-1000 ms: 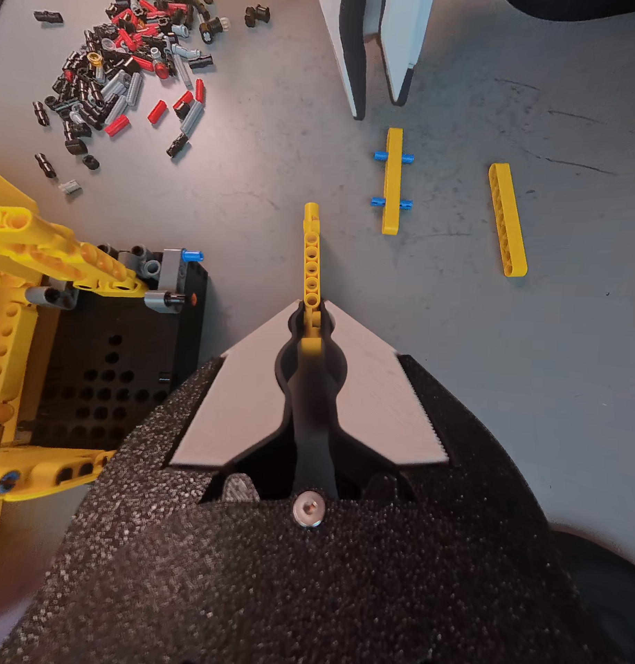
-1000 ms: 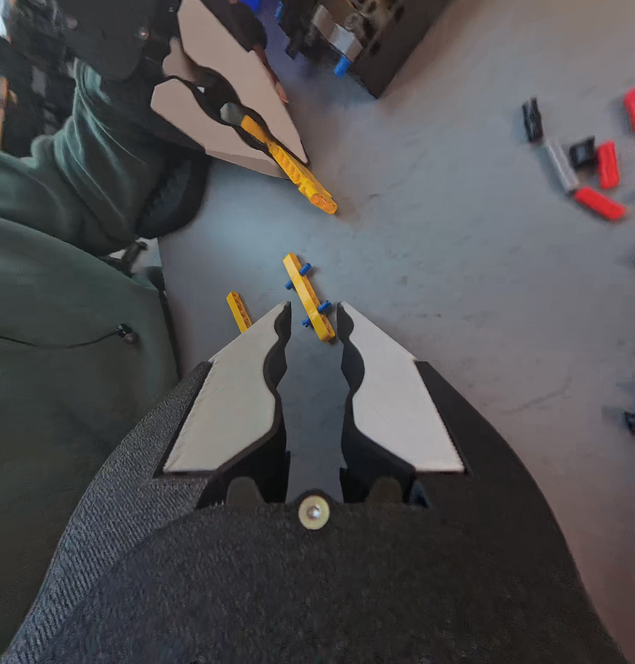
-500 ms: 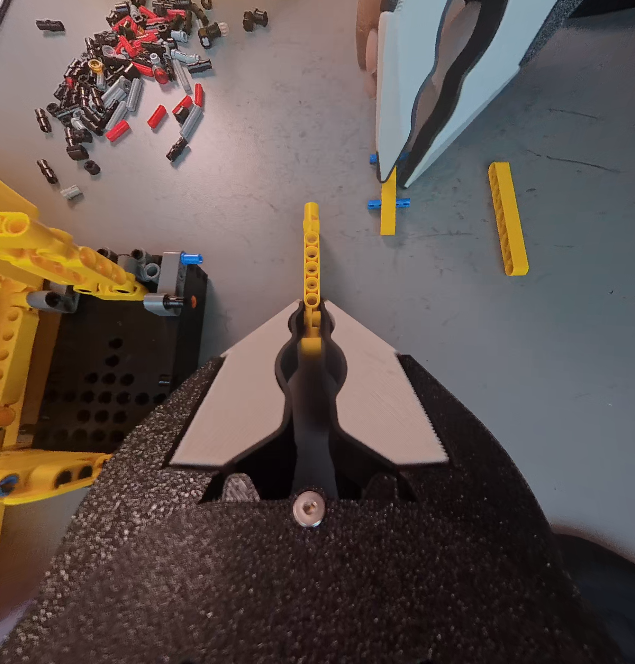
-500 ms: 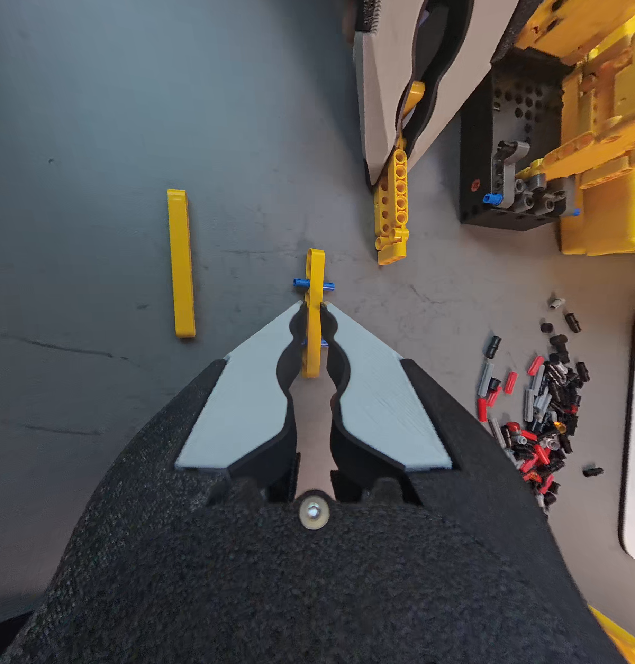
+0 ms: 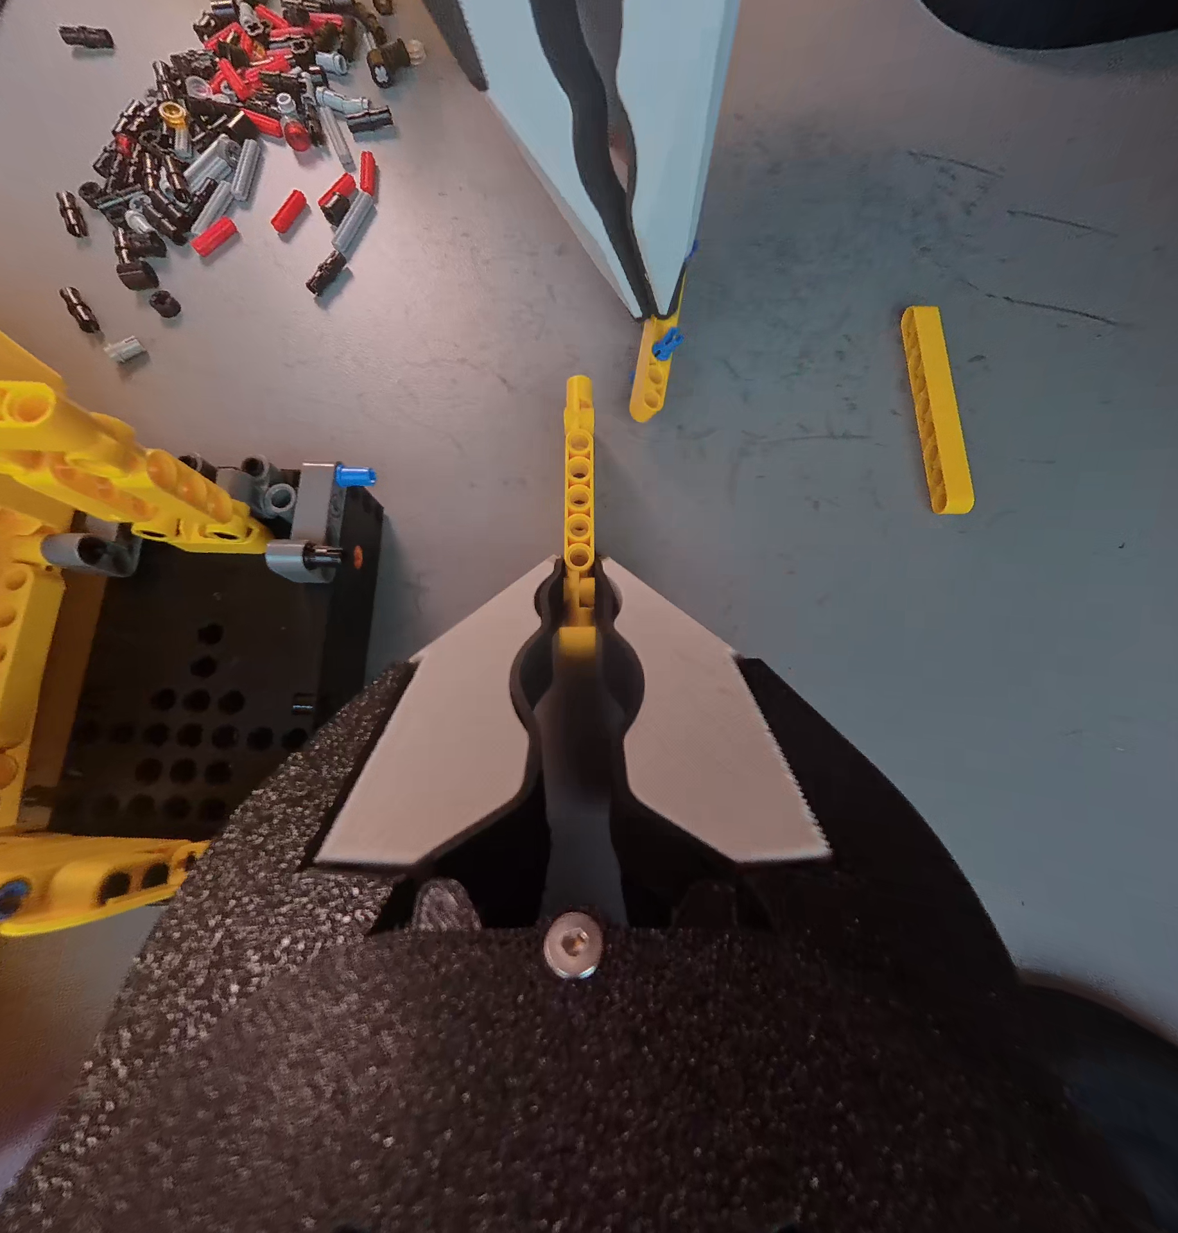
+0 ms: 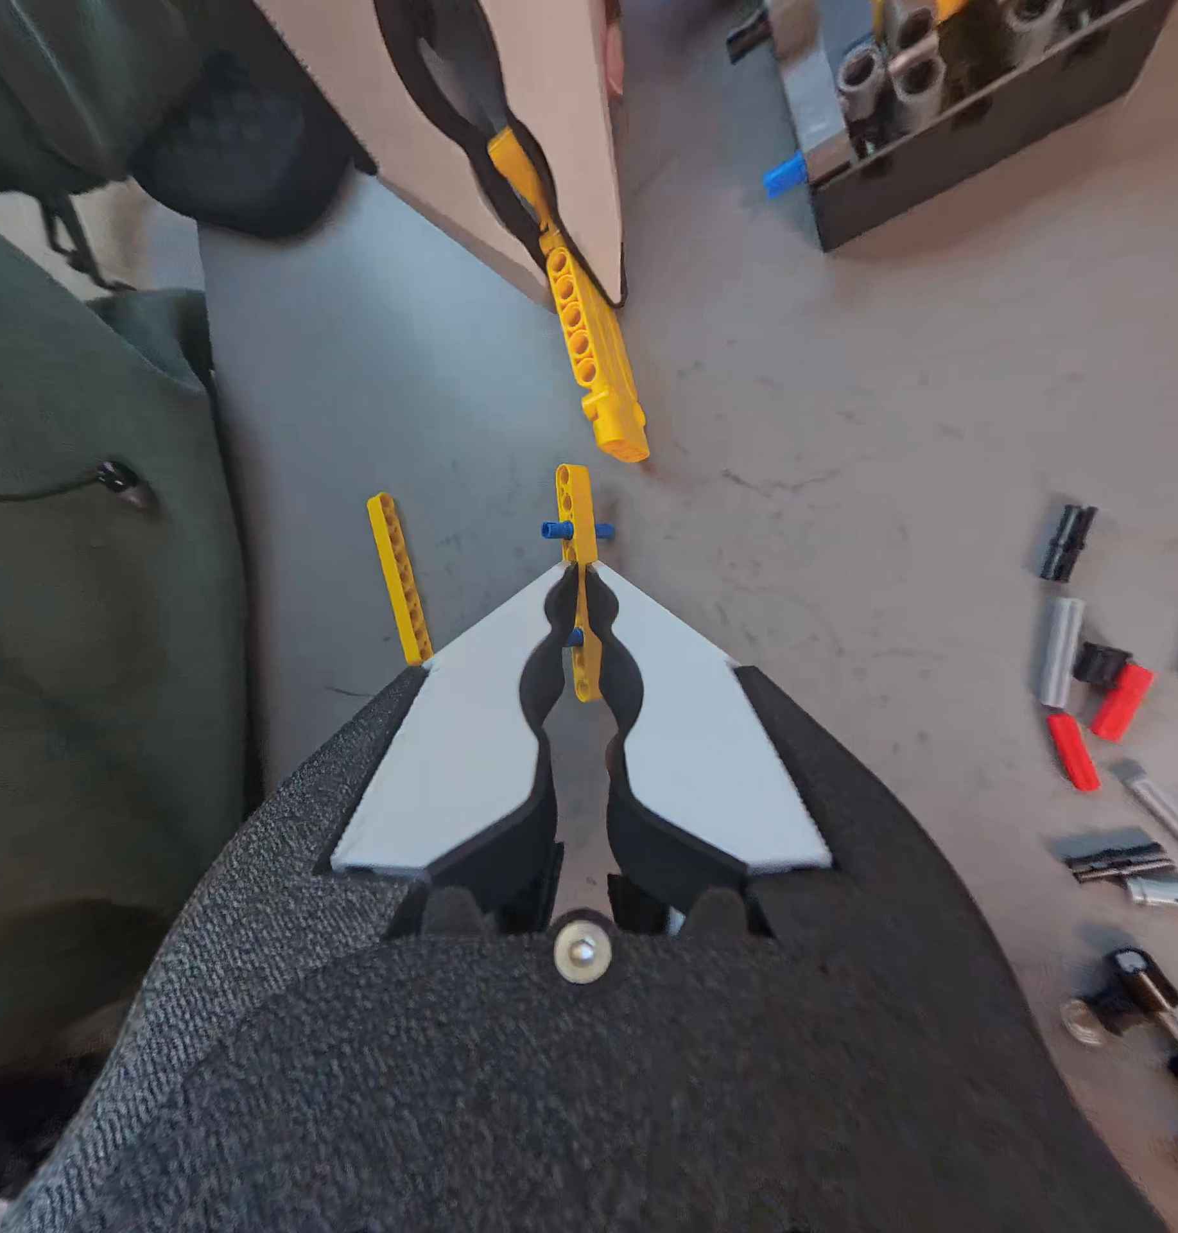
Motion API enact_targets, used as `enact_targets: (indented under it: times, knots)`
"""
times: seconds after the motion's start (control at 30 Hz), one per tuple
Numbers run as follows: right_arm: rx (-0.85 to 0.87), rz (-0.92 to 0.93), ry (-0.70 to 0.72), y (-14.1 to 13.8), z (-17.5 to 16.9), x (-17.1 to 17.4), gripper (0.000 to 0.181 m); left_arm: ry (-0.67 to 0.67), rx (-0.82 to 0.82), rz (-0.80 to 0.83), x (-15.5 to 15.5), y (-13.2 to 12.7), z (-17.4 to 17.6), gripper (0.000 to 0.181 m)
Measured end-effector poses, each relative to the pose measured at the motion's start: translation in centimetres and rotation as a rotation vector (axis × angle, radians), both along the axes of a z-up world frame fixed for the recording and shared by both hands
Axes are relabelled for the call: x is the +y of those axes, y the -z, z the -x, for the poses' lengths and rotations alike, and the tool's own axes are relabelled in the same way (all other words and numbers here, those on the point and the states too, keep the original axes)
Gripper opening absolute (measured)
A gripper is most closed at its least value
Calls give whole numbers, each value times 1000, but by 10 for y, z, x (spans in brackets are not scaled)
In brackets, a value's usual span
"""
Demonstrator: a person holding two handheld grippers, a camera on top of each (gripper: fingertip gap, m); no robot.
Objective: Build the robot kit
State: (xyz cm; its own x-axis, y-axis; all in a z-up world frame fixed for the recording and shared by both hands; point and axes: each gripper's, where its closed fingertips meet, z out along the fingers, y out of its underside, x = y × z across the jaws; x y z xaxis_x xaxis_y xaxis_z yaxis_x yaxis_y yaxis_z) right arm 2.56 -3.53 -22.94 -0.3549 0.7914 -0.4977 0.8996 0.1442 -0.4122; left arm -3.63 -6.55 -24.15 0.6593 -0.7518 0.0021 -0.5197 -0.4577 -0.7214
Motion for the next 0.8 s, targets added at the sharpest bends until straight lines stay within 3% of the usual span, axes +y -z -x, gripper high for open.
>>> enact_targets:
  times: [0.1,0.37,0.8]
  knots:
    - [-73,105,52,0,2,5,0,0,-1,2,0,0,0,6]
    - [-99,145,52,0,2,4,0,1,-5,6,-1,0,0,6]
    - [2,151,64,-16,6,8,11,-1,-9,10,-1,0,1,6]
